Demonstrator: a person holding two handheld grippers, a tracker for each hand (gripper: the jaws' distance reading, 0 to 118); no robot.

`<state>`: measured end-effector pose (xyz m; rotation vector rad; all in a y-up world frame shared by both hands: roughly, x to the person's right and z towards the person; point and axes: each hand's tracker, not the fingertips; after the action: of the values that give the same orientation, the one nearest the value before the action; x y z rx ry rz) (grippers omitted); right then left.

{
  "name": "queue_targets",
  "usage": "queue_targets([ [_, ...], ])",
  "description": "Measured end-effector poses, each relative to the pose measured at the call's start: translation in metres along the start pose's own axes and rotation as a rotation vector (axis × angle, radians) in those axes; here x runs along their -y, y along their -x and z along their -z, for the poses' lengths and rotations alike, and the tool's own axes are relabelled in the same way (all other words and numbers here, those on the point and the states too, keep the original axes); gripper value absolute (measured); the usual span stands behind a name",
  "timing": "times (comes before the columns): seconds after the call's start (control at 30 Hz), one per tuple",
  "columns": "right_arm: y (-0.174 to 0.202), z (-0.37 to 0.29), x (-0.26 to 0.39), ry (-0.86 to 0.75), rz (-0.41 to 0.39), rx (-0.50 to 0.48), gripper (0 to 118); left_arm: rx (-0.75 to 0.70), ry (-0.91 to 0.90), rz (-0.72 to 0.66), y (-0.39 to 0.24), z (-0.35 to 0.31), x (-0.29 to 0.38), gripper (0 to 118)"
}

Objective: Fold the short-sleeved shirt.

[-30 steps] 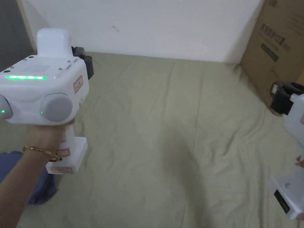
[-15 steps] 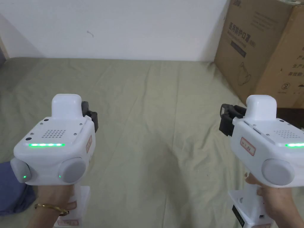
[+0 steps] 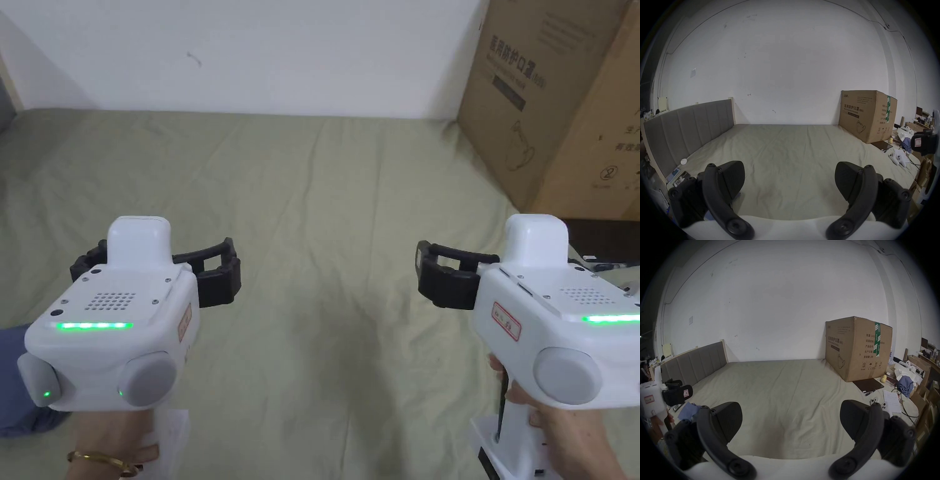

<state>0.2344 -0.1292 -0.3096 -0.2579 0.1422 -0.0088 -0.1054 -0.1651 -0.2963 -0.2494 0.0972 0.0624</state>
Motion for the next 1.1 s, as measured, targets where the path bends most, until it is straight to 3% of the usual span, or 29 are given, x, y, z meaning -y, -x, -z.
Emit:
queue_targets([
  [1.1,0.003,-0.009,0.000,-0.004,-0.001,0.004,118,-0.022,0.000,0.031,0.000,-0.006,0.002,112],
])
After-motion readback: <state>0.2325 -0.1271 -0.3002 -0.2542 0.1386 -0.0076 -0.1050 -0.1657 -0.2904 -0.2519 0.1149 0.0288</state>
